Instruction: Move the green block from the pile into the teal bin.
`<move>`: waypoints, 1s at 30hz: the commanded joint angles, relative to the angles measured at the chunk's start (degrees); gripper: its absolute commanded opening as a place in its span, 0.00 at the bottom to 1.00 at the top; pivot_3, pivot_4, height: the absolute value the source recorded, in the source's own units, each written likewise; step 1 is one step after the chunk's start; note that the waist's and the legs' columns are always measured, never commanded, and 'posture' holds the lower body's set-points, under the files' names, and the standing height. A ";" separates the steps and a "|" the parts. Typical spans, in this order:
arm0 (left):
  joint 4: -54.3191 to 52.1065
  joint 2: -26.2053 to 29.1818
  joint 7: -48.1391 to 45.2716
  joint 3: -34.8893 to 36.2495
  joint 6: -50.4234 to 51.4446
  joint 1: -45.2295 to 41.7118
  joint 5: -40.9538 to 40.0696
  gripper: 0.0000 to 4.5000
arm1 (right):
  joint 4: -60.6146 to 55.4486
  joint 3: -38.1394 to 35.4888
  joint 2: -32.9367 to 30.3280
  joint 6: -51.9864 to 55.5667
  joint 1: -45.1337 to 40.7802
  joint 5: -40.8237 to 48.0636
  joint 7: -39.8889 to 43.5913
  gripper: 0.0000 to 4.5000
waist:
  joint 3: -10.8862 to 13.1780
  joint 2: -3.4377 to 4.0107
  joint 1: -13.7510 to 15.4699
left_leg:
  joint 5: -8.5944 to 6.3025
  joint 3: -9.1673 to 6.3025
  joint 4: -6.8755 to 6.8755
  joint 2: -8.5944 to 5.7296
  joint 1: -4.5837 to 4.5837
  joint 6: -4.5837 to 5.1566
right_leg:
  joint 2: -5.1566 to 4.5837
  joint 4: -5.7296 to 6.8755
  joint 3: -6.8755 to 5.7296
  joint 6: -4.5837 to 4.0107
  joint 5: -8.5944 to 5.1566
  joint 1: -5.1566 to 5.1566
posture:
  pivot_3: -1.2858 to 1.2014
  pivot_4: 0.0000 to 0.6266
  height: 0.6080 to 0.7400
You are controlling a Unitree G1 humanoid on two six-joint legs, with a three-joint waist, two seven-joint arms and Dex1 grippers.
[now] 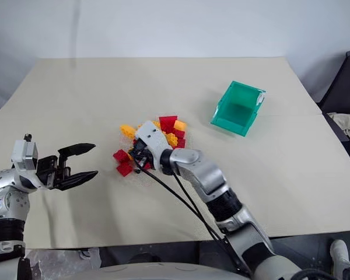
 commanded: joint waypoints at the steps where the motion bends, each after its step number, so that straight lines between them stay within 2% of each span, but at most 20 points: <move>1: -1.45 0.29 -0.08 1.46 -0.67 0.03 -1.14 1.00 | 7.49 -3.40 1.79 -5.58 -3.52 -2.55 -2.61 0.01 | 0.00 0.00 -0.02 | 0.00 0.00 0.00 0.00 0.00 0.00 | -0.02 0.00 -0.01 0.00 0.00 0.00 | 0.52 0.24 1.00; 5: -1.10 0.06 1.37 2.18 -0.89 -0.50 -1.06 1.00 | 18.30 -8.37 1.12 -13.39 -8.74 -4.96 -5.64 0.01 | 0.01 0.02 -0.13 | 0.00 0.01 0.02 -0.01 -0.02 -0.02 | -0.05 0.02 -0.02 0.00 0.00 -0.01 | 0.52 0.24 1.00; 12: -0.76 -0.19 2.35 1.83 -1.26 -1.19 -0.61 1.00 | 22.99 -13.41 -3.76 -16.50 -12.34 -7.31 -5.94 0.01 | 0.00 0.02 -0.65 | -0.04 0.04 0.00 0.02 -0.25 -0.07 | -0.07 0.02 -0.05 0.00 0.00 -0.28 | 0.52 0.24 1.00; 15: -0.45 -0.35 2.48 1.62 -1.38 -1.53 -0.41 1.00 | 21.73 -13.88 -5.40 -16.32 -12.17 -7.57 -4.83 0.01 | 0.01 0.03 -0.95 | 0.05 0.06 0.16 0.01 -0.81 -0.22 | -0.12 0.21 -0.04 0.02 0.01 -0.86 | 0.52 0.24 1.00; 20: 0.22 -1.09 2.65 1.02 -1.74 -2.37 0.01 1.00 | 7.69 -13.38 -10.73 -9.32 -9.25 -4.41 4.23 0.01 | 0.04 0.08 -1.39 | 0.00 0.06 0.15 0.02 -0.82 -0.14 | -0.08 0.20 -0.05 0.02 0.01 -0.86 | 0.52 0.24 1.00; 25: 0.45 -1.54 2.84 0.81 -2.03 -2.76 0.29 1.00 | 3.13 -12.87 -13.70 -5.36 -8.86 -4.02 8.13 0.01 | 0.04 0.07 -1.51 | -0.01 0.10 0.15 0.05 -0.74 -0.10 | -0.05 0.25 -0.03 0.03 0.02 -0.86 | 0.52 0.24 1.00; 28: 0.20 -2.03 3.13 0.75 -2.57 -2.58 0.36 1.00 | -1.19 -10.13 -19.29 -1.71 -8.78 -3.34 16.34 0.14 | 0.05 0.09 -1.32 | 0.01 0.08 0.17 0.03 -0.75 -0.12 | -0.06 0.29 -0.05 0.03 0.02 -0.86 | 0.52 0.24 1.00; 30: 0.04 -2.21 3.22 0.82 -2.90 -2.38 0.37 1.00 | -2.77 -9.92 -21.67 -0.35 -9.11 -2.69 18.88 0.28 | 0.05 0.08 -1.10 | 0.01 0.07 0.19 0.00 -0.77 -0.11 | -0.08 0.27 -0.04 0.04 0.02 -0.85 | 0.52 0.24 1.00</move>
